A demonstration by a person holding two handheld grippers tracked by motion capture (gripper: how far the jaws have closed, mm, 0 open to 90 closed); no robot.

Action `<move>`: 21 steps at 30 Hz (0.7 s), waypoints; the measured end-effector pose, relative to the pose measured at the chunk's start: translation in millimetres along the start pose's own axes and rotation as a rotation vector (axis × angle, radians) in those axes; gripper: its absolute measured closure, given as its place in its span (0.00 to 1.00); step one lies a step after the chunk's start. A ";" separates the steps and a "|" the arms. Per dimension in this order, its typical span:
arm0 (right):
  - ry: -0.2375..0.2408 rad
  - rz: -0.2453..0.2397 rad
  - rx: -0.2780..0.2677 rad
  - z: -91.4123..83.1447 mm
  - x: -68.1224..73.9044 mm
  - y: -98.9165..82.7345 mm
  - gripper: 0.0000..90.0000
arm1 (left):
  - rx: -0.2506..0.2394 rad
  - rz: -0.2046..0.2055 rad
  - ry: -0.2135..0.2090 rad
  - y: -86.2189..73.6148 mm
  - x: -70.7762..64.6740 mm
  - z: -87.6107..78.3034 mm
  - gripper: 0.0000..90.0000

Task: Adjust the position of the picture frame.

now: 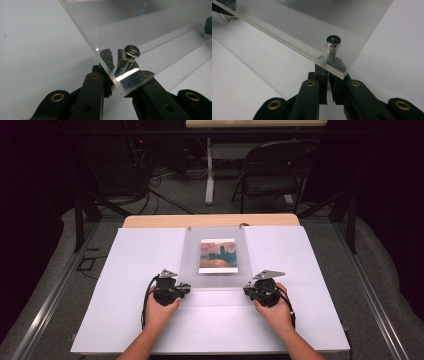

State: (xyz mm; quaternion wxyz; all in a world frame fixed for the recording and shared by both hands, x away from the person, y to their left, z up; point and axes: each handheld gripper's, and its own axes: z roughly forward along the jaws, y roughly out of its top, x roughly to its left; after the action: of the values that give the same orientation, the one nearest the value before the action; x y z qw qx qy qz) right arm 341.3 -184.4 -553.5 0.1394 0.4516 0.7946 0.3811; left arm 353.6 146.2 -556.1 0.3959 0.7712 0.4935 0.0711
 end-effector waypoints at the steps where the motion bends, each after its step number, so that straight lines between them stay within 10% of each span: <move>1: 0.001 0.000 -0.001 0.1 -0.2 -0.1 0.95 | 0.001 -0.001 -0.001 0.0 0.1 0.0 0.91; 21: -0.007 -0.092 0.008 -26.0 9.3 -7.6 0.64 | -0.034 0.070 -0.009 -10.5 -15.3 -31.2 0.59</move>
State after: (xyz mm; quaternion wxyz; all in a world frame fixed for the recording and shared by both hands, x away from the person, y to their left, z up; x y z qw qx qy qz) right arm 316.8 -191.4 -540.5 0.1579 0.4164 0.8155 0.3696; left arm 323.0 152.7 -537.8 0.4084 0.7816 0.4630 0.0897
